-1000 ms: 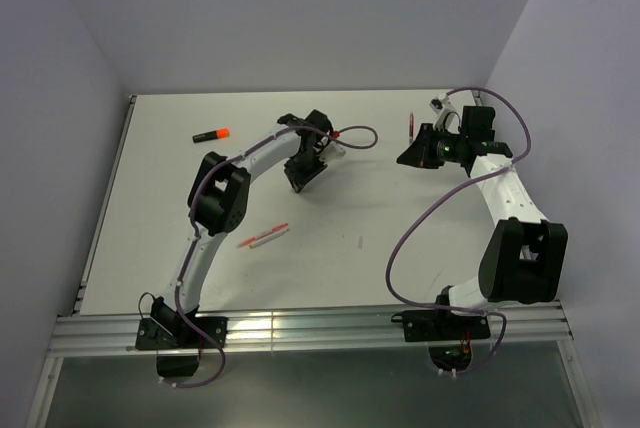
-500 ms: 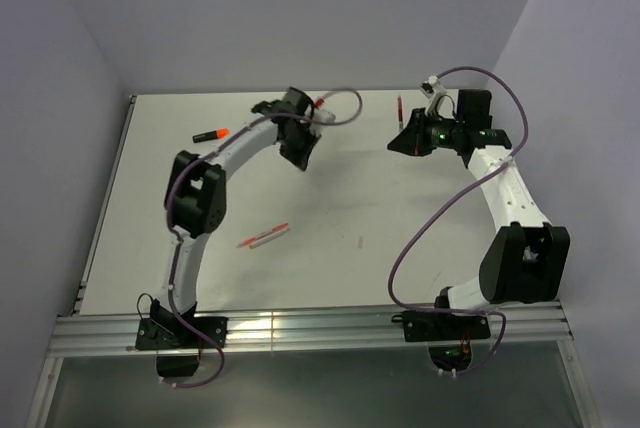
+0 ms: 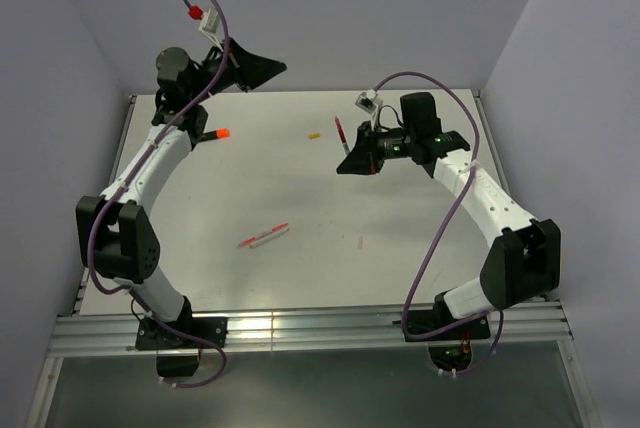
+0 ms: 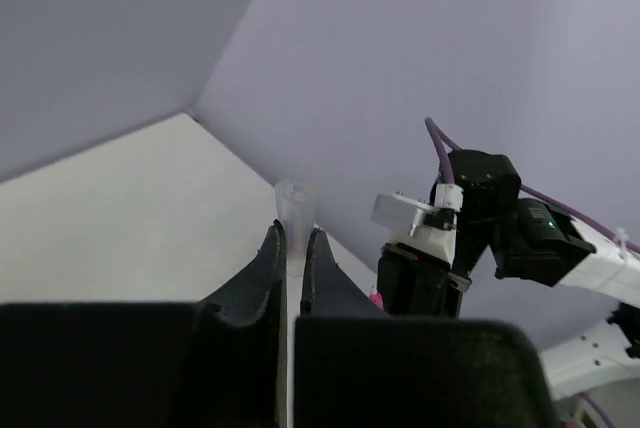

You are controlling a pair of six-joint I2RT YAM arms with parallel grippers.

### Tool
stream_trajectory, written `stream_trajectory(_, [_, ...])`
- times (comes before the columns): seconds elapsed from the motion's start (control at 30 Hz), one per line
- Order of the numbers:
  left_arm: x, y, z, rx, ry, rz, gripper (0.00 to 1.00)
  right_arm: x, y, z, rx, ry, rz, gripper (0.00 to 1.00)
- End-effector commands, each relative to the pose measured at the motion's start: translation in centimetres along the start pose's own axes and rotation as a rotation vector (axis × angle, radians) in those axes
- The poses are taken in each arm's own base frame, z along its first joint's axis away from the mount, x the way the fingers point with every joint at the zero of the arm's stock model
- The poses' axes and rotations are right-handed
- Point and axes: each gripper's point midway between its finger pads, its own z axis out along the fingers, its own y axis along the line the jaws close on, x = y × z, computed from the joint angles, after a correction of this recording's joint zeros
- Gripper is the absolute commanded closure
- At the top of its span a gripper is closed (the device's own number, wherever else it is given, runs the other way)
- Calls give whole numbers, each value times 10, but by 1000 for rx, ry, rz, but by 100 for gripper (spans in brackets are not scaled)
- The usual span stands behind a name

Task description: Insert the pens into the pen caps

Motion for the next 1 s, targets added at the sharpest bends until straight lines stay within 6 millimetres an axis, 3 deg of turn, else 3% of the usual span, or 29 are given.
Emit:
stream_trajectory(0.0, [15,-36,-2,202,7,-76,100,-22,28,3,-85,-24,-92,100])
stream_trajectory(0.13, [29,-62,4,246,23,-100,100,-24,37,8,-118,-9,-107,100])
stream_trajectory(0.2, [40,-59,7,216,40,-126,100,-26,39,8,-112,-10,-117,100])
stream_trajectory(0.6, [74,-103,18,281,114,-111,100,-20,48,3,-89,-16,-141,100])
stream_trajectory(0.77, [77,-101,21,267,123,-88,100,-16,49,-2,-79,-22,-145,100])
stream_trajectory(0.97, [66,-94,20,238,95,-61,100,-14,50,-5,-78,-25,-155,100])
